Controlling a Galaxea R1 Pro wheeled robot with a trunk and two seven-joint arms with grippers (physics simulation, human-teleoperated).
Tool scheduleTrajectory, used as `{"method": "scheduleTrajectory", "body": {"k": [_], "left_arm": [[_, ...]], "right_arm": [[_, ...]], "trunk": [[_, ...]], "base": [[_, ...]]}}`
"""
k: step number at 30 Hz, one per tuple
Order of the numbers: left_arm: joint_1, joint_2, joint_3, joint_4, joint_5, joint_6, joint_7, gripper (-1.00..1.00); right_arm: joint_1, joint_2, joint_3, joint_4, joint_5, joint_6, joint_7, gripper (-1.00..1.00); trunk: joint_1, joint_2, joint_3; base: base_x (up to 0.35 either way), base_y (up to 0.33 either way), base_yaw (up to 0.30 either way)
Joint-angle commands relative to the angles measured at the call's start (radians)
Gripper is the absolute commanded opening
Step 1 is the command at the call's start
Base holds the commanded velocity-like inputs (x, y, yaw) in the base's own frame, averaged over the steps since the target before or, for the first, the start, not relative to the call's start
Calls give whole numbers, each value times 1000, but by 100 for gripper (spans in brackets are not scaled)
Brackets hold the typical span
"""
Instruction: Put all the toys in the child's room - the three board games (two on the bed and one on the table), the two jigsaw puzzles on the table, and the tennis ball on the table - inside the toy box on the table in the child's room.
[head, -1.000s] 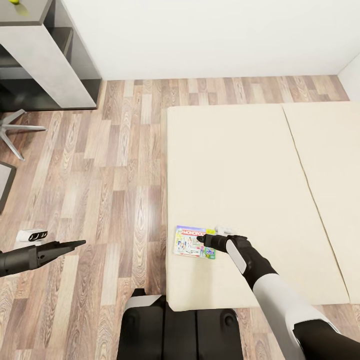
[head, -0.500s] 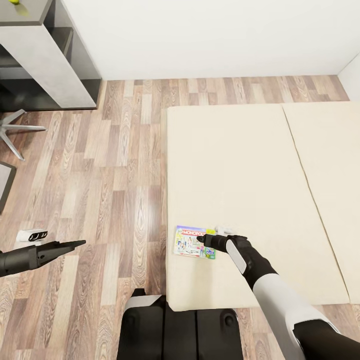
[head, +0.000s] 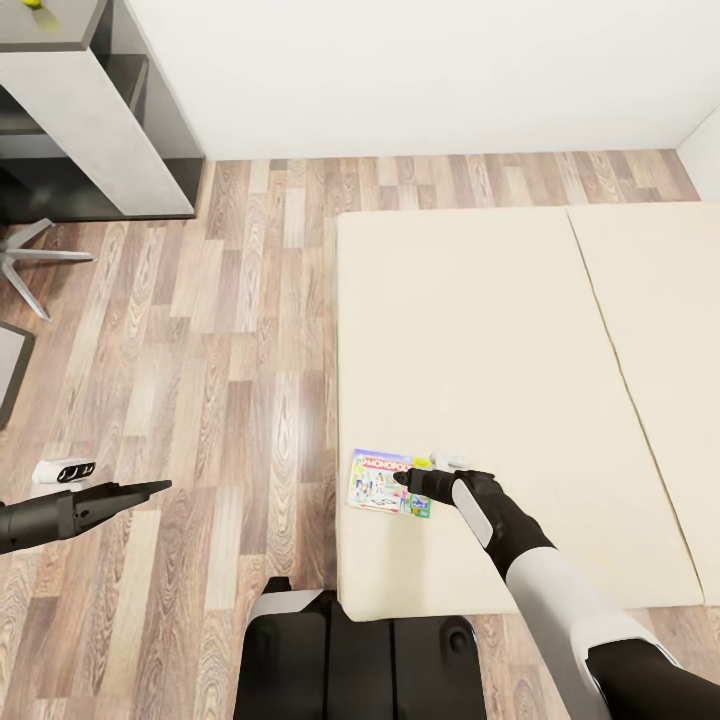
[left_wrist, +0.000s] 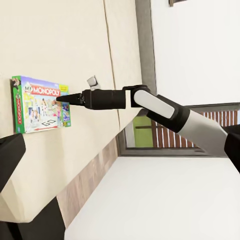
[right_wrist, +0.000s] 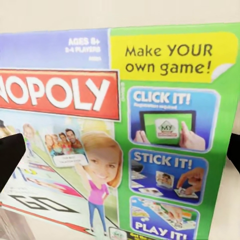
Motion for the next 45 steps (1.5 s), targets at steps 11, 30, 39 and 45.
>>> {"method": "scheduleTrajectory", "body": {"k": [11,30,39,45], "left_arm": [[0,0,0,0,1,11,-4,100],[0,1,0,0,0,11,-4,100],[0,2,1,0,1,11,-4,100],[0,4,2,0,1,11,-4,100]], "right_arm": [[0,0,0,-1,1,4,1,100],[0,0,0,-1,1,3,2,100],[0,9,-2,-1,2,2,1,100],[0,13,-3,-1,2,2,2,100]], "trunk": [[1,-2,-1],[1,-2,-1],[1,-2,-1],[1,-2,-1]], "base": [[-1,4,0],[0,65,0],[0,2,0],[0,0,0]]}}
